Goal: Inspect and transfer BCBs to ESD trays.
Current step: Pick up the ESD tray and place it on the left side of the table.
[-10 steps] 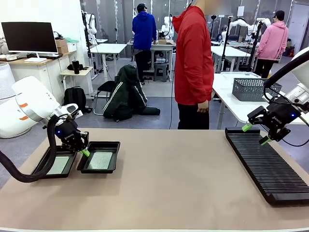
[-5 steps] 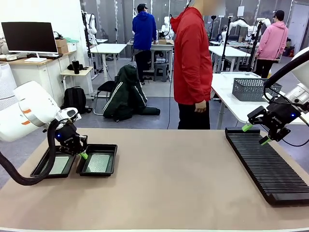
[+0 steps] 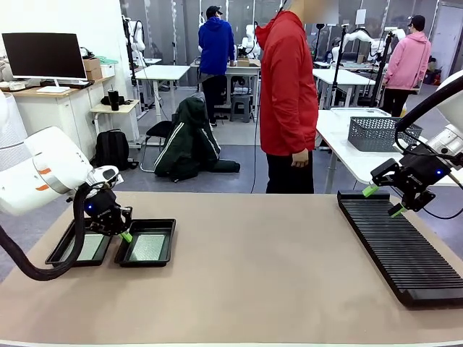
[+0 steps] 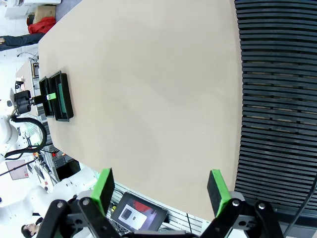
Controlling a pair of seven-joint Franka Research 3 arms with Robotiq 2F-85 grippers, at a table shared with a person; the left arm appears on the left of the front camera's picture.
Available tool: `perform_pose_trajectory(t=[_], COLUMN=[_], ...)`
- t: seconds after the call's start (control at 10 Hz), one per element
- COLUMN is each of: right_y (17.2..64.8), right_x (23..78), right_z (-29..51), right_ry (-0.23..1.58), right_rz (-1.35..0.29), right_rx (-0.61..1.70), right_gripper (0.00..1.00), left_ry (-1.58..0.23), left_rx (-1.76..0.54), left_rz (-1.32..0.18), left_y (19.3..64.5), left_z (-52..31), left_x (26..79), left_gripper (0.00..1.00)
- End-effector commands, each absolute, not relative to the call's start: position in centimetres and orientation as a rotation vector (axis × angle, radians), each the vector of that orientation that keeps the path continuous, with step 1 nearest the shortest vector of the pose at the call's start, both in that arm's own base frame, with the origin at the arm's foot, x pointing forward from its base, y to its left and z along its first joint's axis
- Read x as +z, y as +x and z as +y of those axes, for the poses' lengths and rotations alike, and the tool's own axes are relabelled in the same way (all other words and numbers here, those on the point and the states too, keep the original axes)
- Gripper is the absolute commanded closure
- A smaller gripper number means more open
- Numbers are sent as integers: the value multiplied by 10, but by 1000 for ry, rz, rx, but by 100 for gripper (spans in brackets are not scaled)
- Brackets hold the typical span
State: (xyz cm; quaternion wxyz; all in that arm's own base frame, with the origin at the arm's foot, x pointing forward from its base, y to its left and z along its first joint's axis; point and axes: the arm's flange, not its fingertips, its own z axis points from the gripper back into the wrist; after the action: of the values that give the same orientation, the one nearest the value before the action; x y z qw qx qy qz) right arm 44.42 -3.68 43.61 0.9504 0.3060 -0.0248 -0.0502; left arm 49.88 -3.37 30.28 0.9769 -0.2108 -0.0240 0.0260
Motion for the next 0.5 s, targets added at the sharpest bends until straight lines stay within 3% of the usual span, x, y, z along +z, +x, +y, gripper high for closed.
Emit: perform_pose_trajectory(t=[0.0,0.4], right_y=[442,442], right_x=[436,436], right_z=[-35,-35], right_ry=[609,609], right_rz=[-59,-59], right_rx=[-127,-127], right_gripper=[0,0], left_ry=[-425,-425], left_rx=[53,53], left_rz=[-53,-53], left_y=[498,498], left_z=[-33,-33], left_x=[305,305], left_gripper=[97,97])
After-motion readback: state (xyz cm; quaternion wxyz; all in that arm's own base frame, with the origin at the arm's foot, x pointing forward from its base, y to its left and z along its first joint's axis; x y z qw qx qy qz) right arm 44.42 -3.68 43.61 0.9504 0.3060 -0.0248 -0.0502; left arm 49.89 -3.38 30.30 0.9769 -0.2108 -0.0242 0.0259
